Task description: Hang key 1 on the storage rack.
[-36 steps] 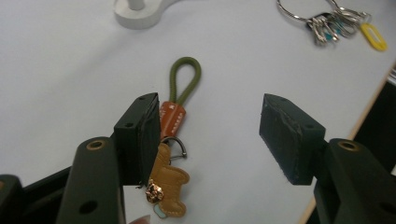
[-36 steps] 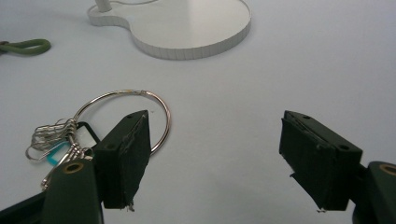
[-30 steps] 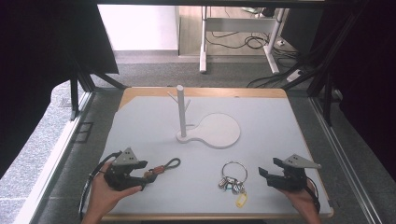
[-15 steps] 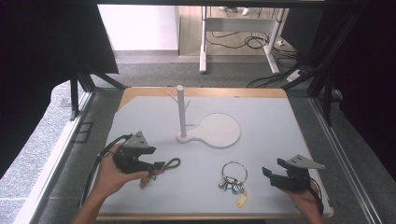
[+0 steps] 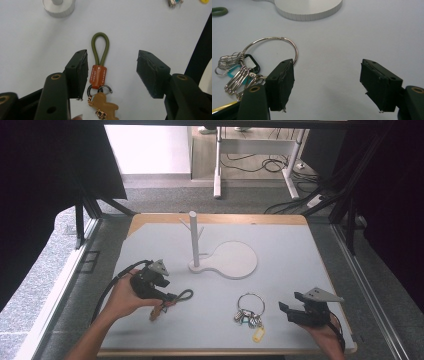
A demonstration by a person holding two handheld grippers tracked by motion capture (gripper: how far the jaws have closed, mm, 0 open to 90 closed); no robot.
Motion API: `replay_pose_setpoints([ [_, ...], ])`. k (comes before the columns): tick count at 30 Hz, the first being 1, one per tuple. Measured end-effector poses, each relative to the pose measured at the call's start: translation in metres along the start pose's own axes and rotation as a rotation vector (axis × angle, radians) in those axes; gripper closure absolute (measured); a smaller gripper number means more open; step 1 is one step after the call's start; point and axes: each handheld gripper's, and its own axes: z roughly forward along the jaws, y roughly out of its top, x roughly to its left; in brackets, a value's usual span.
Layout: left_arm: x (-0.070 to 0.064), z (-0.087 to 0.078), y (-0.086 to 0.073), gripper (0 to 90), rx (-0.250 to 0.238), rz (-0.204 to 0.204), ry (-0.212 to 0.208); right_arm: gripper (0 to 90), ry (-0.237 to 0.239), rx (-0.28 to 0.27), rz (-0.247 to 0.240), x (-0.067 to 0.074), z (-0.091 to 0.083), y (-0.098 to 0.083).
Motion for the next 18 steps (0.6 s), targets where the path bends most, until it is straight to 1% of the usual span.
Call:
replay_pose_setpoints([
  [3,0.004,0.005,0.002,44.9,0.020,-0.008,-0.021,27.5,0.000,0.015,-0.014,0.002,0.003,-0.001],
  [5,0.005,0.009,0.003,46.0,0.043,-0.010,-0.021,27.6,0.003,0.022,-0.023,0.003,0.005,-0.002],
  [6,0.008,0.011,0.003,46.5,0.068,0.008,-0.023,27.6,0.002,0.026,-0.025,0.003,0.006,-0.002],
  [9,0.010,0.020,0.005,47.9,0.118,0.011,-0.031,27.7,0.003,0.032,-0.032,0.004,0.007,-0.003],
  [12,0.012,0.029,0.007,49.2,0.157,0.014,-0.044,27.8,0.007,0.037,-0.031,0.005,0.008,-0.003],
  [14,0.014,0.034,0.007,49.9,0.184,0.021,-0.052,27.9,0.026,0.034,-0.027,0.006,0.008,-0.002],
  [17,0.016,0.042,0.008,51.0,0.217,0.033,-0.055,28.2,0.040,0.032,-0.032,0.008,0.008,-0.002],
  [18,0.016,0.044,0.008,51.4,0.228,0.045,-0.051,28.2,0.041,0.031,-0.038,0.009,0.009,-0.002],
])
